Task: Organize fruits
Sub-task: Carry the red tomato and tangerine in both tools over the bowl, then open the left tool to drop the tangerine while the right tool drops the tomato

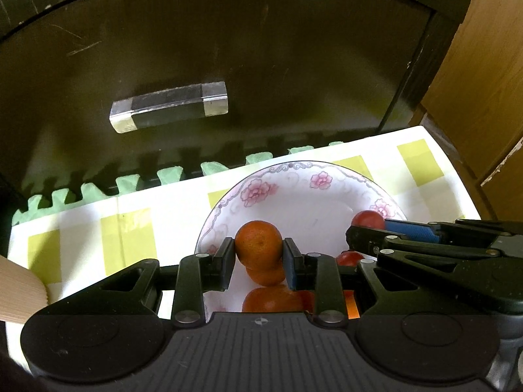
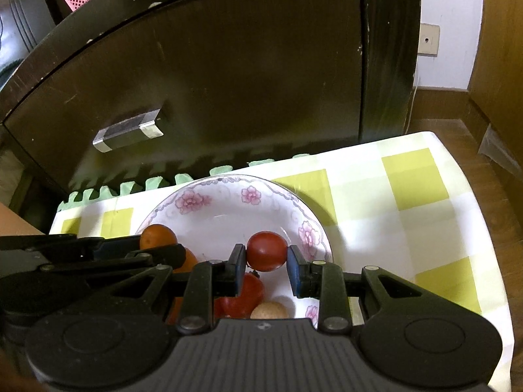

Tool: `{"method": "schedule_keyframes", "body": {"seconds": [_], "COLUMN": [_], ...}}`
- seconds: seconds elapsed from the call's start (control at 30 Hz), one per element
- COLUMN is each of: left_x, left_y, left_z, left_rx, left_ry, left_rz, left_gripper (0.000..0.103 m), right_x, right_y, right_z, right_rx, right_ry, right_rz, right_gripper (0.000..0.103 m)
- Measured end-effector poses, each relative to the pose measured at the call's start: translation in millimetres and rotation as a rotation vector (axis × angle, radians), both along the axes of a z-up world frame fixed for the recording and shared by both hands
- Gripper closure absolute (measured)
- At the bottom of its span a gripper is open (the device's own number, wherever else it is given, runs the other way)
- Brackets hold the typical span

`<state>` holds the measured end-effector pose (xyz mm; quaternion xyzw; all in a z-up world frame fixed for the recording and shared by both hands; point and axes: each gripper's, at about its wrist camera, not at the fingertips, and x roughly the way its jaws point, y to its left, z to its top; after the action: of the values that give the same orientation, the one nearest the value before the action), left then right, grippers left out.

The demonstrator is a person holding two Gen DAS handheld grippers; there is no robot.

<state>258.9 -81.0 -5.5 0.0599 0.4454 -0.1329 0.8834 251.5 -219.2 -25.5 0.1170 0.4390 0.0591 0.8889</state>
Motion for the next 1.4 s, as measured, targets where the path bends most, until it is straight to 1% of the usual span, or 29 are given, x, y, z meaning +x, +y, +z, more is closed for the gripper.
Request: {"method": "schedule_keyframes", "body": {"seconds": [0.13,0.27,0.53,0.87,0.97,1.07,1.33,1.4], "left_x": [-1.4,-1.6,-5.2,-6.7,-9.7,-13.4,-27.4,-31.4], "left_y": [-1.1,0.6,3.2,3.7,2.8,3.6,13.5,16.5], "left_z": [-0.3,-1.1,-0.2,0.8,2.9,5.3,15.9,19.1], "left_rx": [0.015,0.008,0.024,0.027,0.032,0.04,0.035,0.036], "left_ry": [-0.005,-0.001,-0.011,-0.018,-0.027,-0.039,-0.061,-0.067], "left_rz": [-0.001,0.003,0.016,0.018,0.015,0.016,0.051,0.055], "left_gripper": [0.065,0.064,0.055,0.051,0.049,0.046,0.03,0.028], "right_x": [0.0,-0.4,-0.7,-1.2,-2.1,-3.9,-16.0,-19.9], "right_y": [-0.8,-0.3,1.4,2.1,1.6,1.8,3.8,4.8], "right_z": [-2.3,-3.2,-5.0,-5.4,-5.3,-3.3,8.9,13.1], "right_rx": [0.009,0.01,0.001,-0.008,-0.009,-0.01,-0.013,-0.015], "right_ry": [0.006,0.005,0.007,0.005,0.007,0.007,-0.008,-0.013], "right_rz": [-0.004,-0.003,-0.01,-0.013,-0.019,-0.017,-0.015,-0.012], "right_gripper": [0.075,0.074,0.074,0.074,0.074,0.074,0.072,0.07]}}
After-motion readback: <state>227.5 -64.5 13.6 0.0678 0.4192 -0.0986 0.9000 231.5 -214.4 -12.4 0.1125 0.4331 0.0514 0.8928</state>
